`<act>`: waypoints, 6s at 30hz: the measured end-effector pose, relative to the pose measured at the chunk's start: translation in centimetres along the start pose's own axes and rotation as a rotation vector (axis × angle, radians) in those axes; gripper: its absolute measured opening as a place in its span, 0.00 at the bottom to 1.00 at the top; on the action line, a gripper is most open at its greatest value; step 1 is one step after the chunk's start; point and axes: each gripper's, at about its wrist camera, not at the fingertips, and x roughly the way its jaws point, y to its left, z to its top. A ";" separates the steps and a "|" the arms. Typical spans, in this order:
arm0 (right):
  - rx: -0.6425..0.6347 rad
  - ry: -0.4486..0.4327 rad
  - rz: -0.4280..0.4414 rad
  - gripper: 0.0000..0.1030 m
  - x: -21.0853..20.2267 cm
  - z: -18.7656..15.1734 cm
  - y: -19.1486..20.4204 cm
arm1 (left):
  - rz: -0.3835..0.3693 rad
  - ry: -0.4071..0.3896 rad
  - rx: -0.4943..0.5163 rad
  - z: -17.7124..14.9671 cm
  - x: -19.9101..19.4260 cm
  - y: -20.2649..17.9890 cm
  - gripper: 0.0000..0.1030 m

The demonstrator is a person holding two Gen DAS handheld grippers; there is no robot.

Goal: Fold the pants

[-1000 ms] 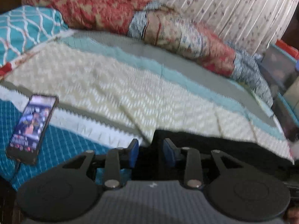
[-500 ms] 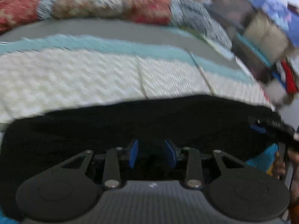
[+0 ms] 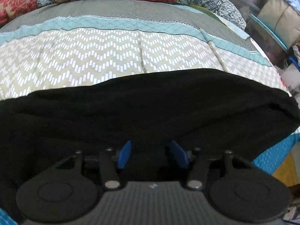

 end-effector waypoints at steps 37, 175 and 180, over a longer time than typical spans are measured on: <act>-1.123 0.228 0.305 0.21 -2.7 -15.0 18.6 | -0.214 0.027 -0.017 1.8 0.6 -5.0 0.53; -0.073 0.660 0.539 0.92 -2.6 -22.3 26.8 | -0.130 -0.388 0.243 -5.8 -12.4 1.2 0.93; 0.031 0.657 0.522 0.92 -2.2 -20.8 25.2 | -0.223 -0.377 0.255 -4.2 -10.3 -0.5 0.92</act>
